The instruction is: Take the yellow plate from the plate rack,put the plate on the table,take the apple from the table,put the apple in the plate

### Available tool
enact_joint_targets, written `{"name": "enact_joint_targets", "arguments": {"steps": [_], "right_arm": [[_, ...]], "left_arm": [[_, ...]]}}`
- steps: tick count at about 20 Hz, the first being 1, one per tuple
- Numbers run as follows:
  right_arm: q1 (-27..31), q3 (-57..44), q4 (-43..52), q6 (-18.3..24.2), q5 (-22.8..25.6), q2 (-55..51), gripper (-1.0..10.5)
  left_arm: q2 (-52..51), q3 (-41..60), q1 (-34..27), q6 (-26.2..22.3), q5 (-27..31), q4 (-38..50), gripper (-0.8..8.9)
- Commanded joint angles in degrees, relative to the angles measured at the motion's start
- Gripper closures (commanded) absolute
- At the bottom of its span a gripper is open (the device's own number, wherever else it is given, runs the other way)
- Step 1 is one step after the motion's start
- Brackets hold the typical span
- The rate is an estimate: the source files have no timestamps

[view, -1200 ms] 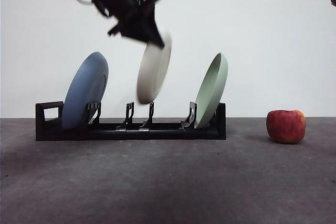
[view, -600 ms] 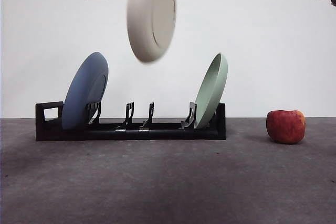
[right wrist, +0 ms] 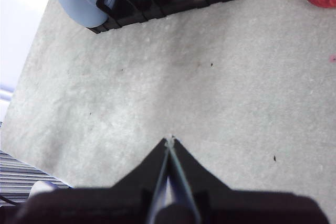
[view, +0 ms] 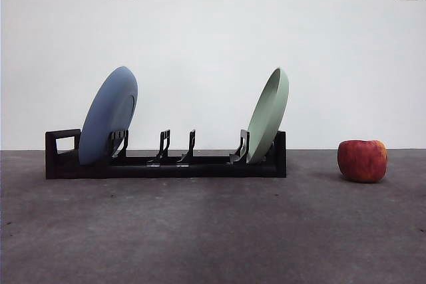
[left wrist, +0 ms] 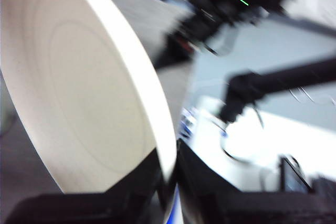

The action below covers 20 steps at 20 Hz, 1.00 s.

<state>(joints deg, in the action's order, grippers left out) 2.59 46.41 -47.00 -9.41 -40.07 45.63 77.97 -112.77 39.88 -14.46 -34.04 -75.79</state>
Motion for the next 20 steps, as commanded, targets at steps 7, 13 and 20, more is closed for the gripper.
{"name": "enact_joint_targets", "arguments": {"steps": [7,13,20], "right_arm": [[0.0,0.33,-1.01,1.07,0.09,0.02,9.5],[0.0,0.33,-1.01,1.05,2.84,0.02,9.5],[0.0,0.33,-1.05,1.07,4.57,0.02,9.5]], "left_arm": [[-6.29,25.27,16.13,-2.27,13.51,2.62,8.26],[-2.49,41.55,21.7,-0.15,33.81,15.65,8.26],[12.28,45.97,25.11,-1.2,49.51,22.82,8.26]]}}
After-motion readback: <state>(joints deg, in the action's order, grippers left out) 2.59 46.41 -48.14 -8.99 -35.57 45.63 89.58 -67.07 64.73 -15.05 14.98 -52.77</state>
